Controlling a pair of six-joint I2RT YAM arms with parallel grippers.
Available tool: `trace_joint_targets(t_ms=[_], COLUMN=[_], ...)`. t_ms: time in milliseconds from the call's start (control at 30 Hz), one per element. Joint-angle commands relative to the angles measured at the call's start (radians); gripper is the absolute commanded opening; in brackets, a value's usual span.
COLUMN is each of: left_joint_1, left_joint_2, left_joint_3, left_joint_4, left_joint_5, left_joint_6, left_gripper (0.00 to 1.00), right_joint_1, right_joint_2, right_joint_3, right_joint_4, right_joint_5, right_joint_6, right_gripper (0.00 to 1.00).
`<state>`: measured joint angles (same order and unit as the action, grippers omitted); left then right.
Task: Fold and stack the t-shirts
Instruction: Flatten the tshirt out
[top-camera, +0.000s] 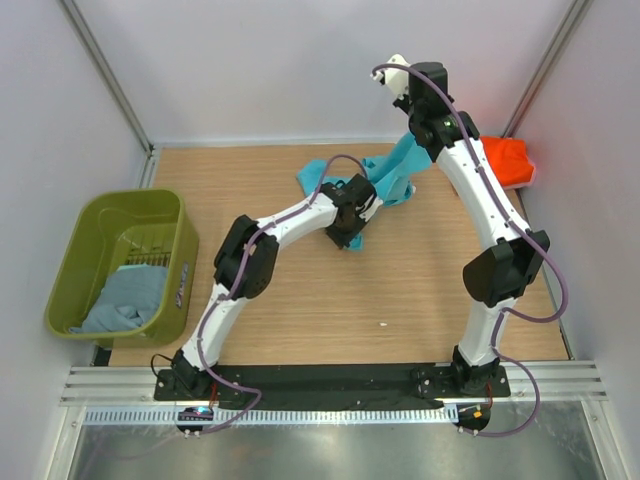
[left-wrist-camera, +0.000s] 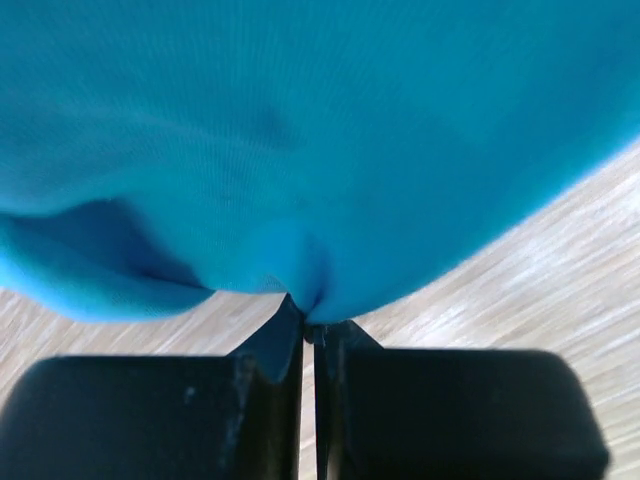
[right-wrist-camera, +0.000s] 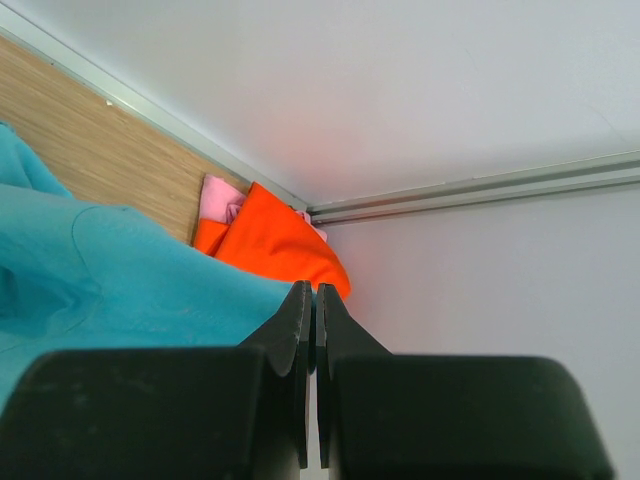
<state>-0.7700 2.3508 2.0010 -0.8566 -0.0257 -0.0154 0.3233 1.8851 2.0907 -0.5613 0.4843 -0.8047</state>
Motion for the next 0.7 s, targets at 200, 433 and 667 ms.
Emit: trace_joint_targets(t_ms=[200,433,667], left_joint_1=[0.133,0.136,0.14], left_joint_2=[-0.598,-0.797,-0.814], left_joint_3=[-0.292,-0.265,-0.07], left_joint_4=[-0.051,-0.124,0.013], left_joint_5=[-0.025,-0.126,-0.273], left_joint_6=[0.115,0.238,0.403], left_gripper=[0.0,0.0,0.0], right_joint_1=[-0.001,-0.001,-0.003], right_joint_2=[-0.196,-0.277,-0.314], right_joint_3=[-0.098,-0.141,-0.018], right_joint_4=[0.008,-0.011,0.004], right_joint_5=[0.008,-0.012,-0.044], right_joint_6=[0.015,0.053,0.087], right_gripper=[0.01,0.01,0.01])
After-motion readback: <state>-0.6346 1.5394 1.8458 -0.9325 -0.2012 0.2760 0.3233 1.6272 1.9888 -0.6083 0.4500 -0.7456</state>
